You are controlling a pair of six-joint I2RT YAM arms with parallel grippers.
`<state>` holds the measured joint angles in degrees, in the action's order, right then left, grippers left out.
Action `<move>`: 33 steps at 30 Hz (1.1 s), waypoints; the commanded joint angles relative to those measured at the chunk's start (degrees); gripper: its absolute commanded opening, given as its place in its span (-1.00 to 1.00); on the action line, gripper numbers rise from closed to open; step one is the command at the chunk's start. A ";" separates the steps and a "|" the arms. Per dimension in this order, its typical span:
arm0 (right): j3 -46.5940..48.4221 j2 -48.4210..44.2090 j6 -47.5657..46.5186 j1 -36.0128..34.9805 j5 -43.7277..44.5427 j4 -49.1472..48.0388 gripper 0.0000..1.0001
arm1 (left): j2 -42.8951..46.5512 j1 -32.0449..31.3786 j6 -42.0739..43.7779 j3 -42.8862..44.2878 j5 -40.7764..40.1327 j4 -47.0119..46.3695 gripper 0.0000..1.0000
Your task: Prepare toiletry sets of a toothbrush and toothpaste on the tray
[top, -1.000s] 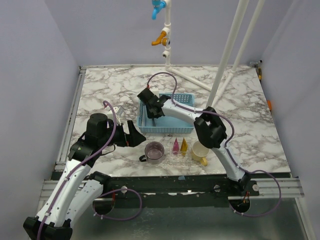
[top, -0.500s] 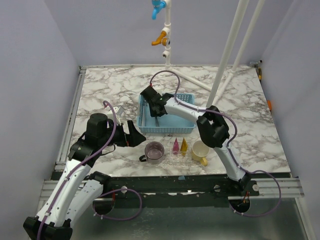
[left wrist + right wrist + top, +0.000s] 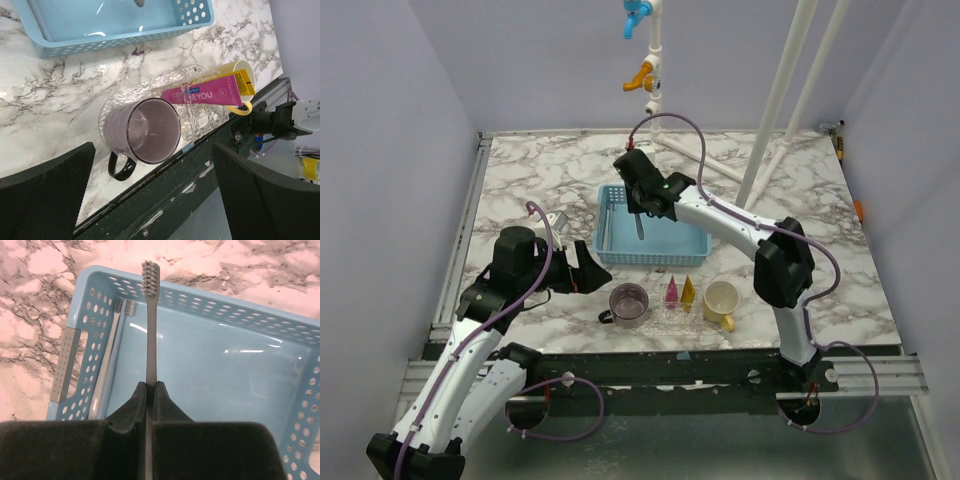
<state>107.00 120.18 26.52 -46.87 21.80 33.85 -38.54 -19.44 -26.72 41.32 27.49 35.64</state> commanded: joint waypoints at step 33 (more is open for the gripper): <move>-16.86 -28.33 14.76 -12.20 -9.34 -12.42 -0.99 | -7.41 0.37 -18.61 2.88 14.09 -20.62 0.68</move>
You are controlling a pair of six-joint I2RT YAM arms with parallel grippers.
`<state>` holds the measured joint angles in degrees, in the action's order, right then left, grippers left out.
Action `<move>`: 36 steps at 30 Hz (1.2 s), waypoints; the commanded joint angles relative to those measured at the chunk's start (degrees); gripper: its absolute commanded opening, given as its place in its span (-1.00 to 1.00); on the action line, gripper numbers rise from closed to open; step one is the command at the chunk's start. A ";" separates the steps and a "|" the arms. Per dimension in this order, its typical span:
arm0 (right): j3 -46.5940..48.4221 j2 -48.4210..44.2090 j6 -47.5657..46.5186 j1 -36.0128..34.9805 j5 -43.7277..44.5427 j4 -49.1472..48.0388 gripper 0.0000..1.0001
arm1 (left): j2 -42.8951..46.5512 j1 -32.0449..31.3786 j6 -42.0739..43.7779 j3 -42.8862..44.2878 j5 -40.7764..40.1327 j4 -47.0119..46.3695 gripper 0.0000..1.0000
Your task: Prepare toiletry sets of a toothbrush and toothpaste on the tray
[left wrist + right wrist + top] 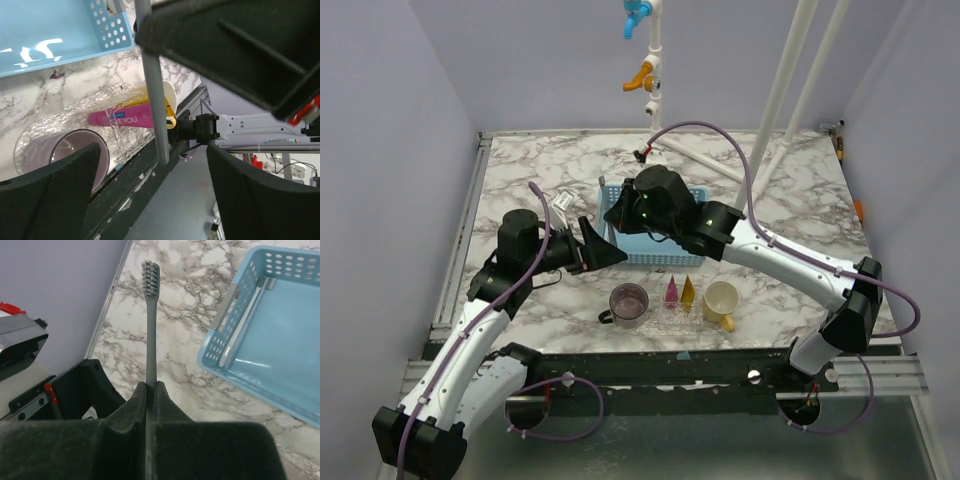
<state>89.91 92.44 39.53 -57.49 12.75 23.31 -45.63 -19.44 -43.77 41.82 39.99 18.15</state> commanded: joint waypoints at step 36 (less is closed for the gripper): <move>-5.62 -8.83 -0.93 -2.80 1.61 -1.52 -0.15 | 1.10 0.35 0.75 1.90 6.05 -2.15 -1.00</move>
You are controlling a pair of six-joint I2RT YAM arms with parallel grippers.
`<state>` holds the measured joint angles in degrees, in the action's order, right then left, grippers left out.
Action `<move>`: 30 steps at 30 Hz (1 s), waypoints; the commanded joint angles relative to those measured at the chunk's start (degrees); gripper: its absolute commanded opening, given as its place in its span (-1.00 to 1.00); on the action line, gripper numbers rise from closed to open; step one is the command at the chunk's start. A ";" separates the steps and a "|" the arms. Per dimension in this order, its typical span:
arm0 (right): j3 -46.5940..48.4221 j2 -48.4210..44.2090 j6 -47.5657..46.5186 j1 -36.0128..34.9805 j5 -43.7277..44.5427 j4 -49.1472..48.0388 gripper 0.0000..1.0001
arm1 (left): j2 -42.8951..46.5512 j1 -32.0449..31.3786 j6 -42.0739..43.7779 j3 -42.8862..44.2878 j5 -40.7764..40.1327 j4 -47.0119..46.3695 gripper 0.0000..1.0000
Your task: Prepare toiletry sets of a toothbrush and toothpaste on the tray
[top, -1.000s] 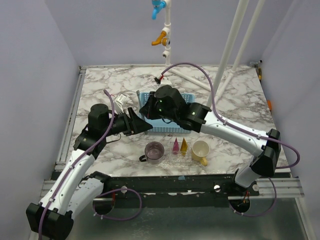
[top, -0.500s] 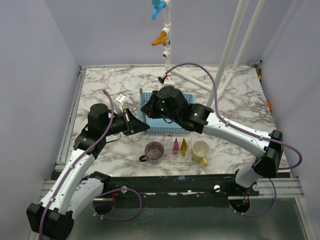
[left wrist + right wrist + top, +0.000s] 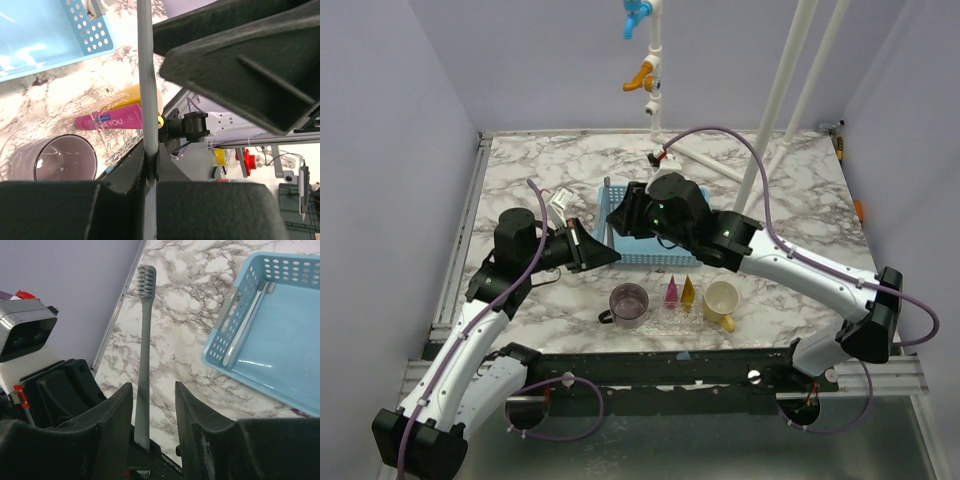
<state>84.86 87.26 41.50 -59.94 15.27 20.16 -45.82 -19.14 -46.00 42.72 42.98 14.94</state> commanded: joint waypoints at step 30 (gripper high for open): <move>9.90 -15.13 -4.21 0.17 -18.03 24.30 0.17 | 0.11 -24.02 30.44 23.28 -26.82 46.46 -1.00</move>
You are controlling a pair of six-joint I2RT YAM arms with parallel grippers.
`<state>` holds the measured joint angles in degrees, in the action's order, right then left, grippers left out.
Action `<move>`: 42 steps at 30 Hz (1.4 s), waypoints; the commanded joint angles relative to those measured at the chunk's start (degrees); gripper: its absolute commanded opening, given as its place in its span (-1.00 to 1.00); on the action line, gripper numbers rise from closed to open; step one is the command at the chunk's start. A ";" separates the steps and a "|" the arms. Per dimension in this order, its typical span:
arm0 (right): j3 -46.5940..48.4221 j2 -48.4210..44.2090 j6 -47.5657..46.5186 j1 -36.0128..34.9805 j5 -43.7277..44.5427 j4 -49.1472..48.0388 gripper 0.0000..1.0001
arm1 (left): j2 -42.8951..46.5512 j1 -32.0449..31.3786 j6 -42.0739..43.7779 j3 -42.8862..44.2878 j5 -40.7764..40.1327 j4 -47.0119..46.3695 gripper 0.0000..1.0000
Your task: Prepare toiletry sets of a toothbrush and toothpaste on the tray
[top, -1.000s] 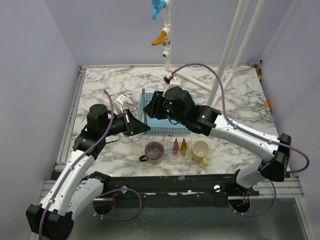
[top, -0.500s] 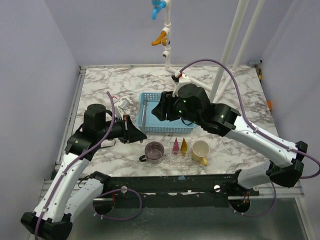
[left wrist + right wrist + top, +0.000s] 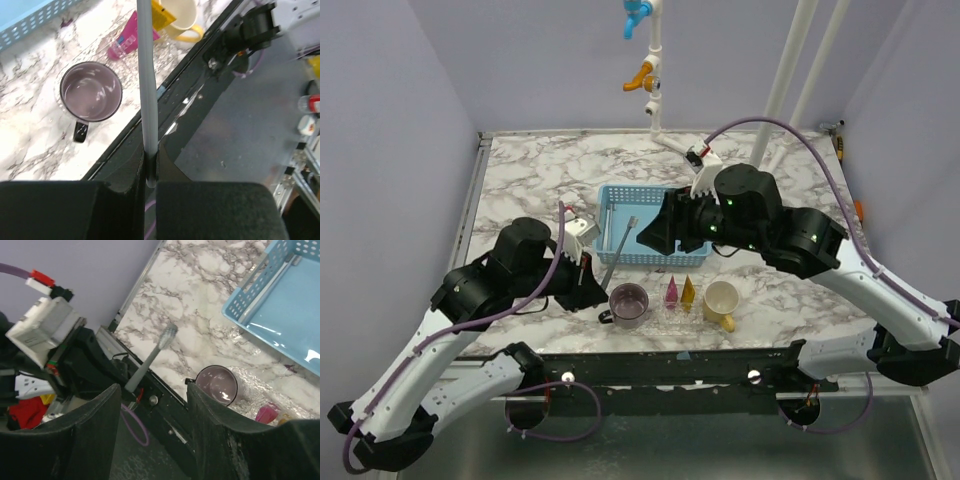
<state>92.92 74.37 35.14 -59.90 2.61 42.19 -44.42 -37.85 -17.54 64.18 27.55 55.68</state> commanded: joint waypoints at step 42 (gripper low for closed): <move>-4.29 2.75 12.76 2.99 -20.62 -4.31 -0.20 | 4.48 -24.47 2.51 2.04 -21.91 8.15 -1.00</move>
<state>89.21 76.62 47.07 -57.30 -15.00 39.68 -40.75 -61.67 -15.55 65.56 7.64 63.02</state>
